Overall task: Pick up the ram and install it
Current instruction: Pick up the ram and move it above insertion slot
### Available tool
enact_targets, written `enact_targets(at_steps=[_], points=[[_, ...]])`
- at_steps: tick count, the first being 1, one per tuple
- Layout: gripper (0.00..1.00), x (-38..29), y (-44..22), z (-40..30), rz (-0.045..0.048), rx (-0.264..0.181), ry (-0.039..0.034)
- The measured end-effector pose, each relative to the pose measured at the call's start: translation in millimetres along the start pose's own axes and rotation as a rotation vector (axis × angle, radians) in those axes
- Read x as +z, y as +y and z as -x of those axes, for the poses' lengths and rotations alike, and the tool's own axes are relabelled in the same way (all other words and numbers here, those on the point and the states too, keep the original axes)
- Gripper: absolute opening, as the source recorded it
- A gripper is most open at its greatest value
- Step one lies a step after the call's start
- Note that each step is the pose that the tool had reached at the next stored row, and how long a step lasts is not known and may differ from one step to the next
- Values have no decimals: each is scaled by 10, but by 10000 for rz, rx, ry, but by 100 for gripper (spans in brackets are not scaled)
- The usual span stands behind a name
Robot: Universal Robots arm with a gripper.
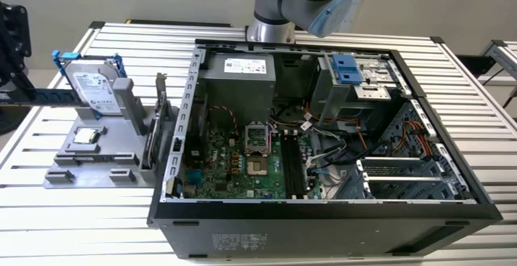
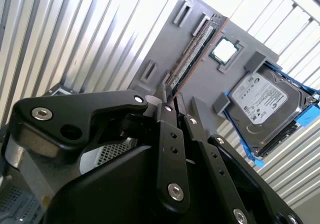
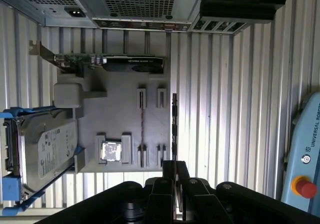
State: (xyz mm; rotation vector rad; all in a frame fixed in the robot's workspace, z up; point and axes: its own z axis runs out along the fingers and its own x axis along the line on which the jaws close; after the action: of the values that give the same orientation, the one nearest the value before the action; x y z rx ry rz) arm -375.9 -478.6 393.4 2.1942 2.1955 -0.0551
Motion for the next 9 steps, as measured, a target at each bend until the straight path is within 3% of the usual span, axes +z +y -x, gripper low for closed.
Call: enact_targets(at_steps=[9], points=[[0,-17,1,1,2,7,55]])
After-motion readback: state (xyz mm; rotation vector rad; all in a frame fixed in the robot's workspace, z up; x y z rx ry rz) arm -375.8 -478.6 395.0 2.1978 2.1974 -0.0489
